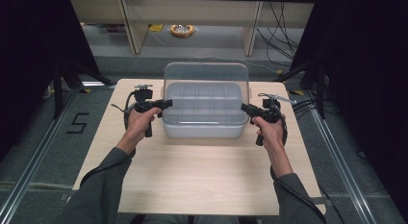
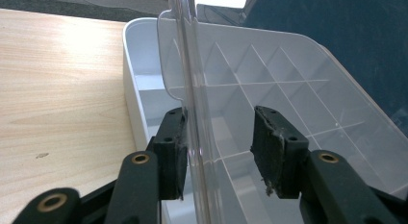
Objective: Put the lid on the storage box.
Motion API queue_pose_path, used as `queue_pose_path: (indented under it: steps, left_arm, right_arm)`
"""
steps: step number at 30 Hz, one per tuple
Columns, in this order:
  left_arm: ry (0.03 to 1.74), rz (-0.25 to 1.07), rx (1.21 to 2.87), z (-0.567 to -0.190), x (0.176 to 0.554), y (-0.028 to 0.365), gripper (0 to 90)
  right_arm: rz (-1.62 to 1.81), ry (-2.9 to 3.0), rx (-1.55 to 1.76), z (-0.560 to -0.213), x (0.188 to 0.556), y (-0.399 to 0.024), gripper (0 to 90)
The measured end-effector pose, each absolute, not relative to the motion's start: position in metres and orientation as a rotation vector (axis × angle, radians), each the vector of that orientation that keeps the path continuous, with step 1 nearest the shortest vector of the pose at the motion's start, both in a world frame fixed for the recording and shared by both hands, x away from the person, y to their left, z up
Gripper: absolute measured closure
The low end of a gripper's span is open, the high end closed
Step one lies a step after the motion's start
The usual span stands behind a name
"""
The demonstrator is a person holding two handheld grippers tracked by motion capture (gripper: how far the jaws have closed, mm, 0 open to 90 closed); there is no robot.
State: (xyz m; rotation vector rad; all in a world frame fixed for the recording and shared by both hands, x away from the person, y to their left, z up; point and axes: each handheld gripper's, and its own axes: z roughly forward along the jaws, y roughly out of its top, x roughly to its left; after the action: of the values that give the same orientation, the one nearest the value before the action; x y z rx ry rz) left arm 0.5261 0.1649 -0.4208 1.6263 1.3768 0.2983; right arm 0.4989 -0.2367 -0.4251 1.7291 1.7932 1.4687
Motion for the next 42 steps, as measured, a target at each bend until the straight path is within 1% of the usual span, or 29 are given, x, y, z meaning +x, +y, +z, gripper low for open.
queue_pose_path:
  steps: [8, 11, 13, 14, 15, 16, 17, 19, 20, 21, 29, 42]
  left_arm:
    - [1.397, 0.31, 1.628, -0.427, 0.532, 0.161, 56.2]
    - [1.408, 0.311, 1.625, -0.429, 0.534, 0.161, 56.0]
    - [1.414, 0.309, 1.622, -0.431, 0.535, 0.161, 55.9]
    - [1.411, 0.311, 1.64, -0.432, 0.535, 0.162, 55.9]
    - [1.418, 0.312, 1.631, -0.433, 0.535, 0.161, 55.8]
    - [1.421, 0.31, 1.642, -0.436, 0.535, 0.163, 55.4]
    - [1.421, 0.31, 1.642, -0.436, 0.535, 0.163, 55.2]
    - [1.435, 0.293, 1.632, -0.438, 0.535, 0.163, 54.9]
    - [1.437, 0.29, 1.628, -0.439, 0.535, 0.164, 54.6]
    - [1.448, 0.271, 1.63, -0.44, 0.535, 0.163, 54.4]
    - [1.443, 0.259, 1.63, -0.445, 0.536, 0.161, 53.1]
    - [1.434, 0.305, 1.655, -0.443, 0.534, 0.162, 52.9]
  right_arm:
    - [1.451, 1.791, 1.766, -0.435, 0.505, -0.236, 61.8]
    - [1.422, 1.805, 1.694, -0.441, 0.511, -0.239, 61.4]
    - [1.436, 1.797, 1.755, -0.442, 0.51, -0.235, 61.2]
    - [1.415, 1.814, 1.695, -0.445, 0.513, -0.237, 61.1]
    - [1.426, 1.8, 1.763, -0.445, 0.512, -0.234, 60.8]
    - [1.427, 1.807, 1.728, -0.447, 0.514, -0.235, 60.4]
    - [1.44, 1.783, 1.829, -0.446, 0.511, -0.231, 60.2]
    - [1.443, 1.777, 1.847, -0.447, 0.512, -0.23, 60.0]
    - [1.433, 1.797, 1.786, -0.451, 0.514, -0.233, 59.4]
    - [1.436, 1.787, 1.792, -0.451, 0.514, -0.233, 59.1]
    - [1.406, 1.791, 1.771, -0.451, 0.512, -0.233, 57.4]
    - [1.332, 1.827, 1.696, -0.449, 0.515, -0.225, 53.2]
